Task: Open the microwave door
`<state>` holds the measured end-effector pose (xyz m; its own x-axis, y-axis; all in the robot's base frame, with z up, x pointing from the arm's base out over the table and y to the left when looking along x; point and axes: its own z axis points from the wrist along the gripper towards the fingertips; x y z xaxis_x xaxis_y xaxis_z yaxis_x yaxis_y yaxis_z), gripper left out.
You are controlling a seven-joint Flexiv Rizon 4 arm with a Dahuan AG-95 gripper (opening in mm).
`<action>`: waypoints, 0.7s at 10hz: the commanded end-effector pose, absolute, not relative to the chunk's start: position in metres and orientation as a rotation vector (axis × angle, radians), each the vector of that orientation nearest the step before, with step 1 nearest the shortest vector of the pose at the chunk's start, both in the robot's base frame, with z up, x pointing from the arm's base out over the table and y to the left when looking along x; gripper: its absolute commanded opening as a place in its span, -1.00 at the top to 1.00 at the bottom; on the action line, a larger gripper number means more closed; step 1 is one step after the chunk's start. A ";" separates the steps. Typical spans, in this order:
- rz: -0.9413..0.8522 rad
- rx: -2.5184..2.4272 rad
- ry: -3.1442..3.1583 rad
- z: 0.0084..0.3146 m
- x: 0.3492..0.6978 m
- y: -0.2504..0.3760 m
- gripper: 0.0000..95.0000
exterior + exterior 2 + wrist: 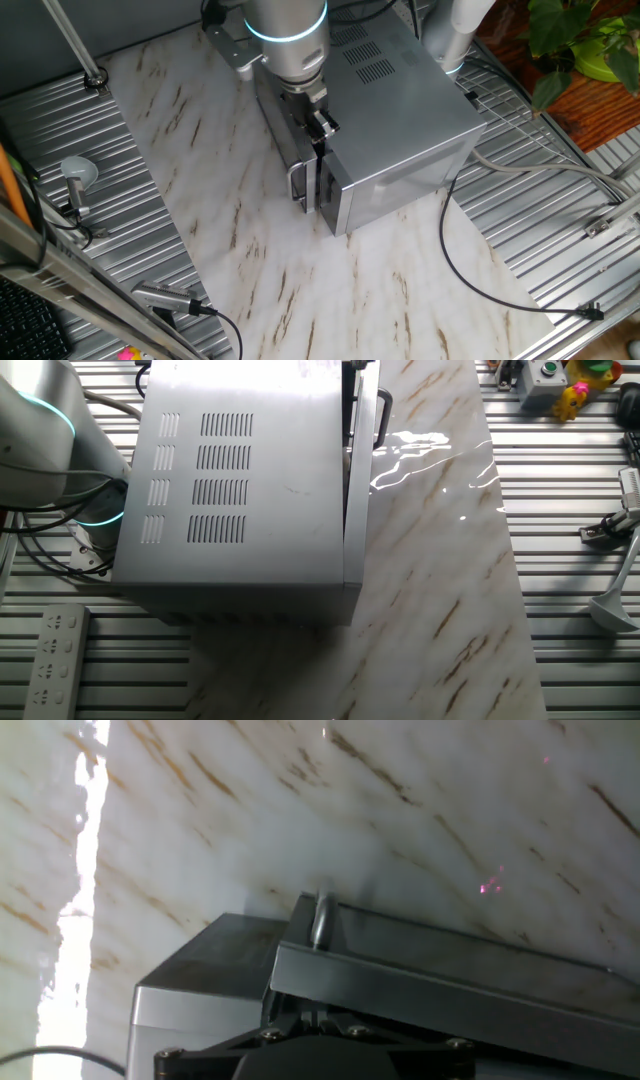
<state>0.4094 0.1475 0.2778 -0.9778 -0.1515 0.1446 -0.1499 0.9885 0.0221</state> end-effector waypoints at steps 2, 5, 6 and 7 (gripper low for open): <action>-0.016 0.227 -2.991 0.277 0.405 0.146 1.00; -0.020 0.239 -2.991 0.273 0.408 0.144 1.00; -0.023 0.243 -2.991 0.271 0.409 0.143 1.00; -0.024 0.247 -2.993 0.269 0.410 0.141 1.00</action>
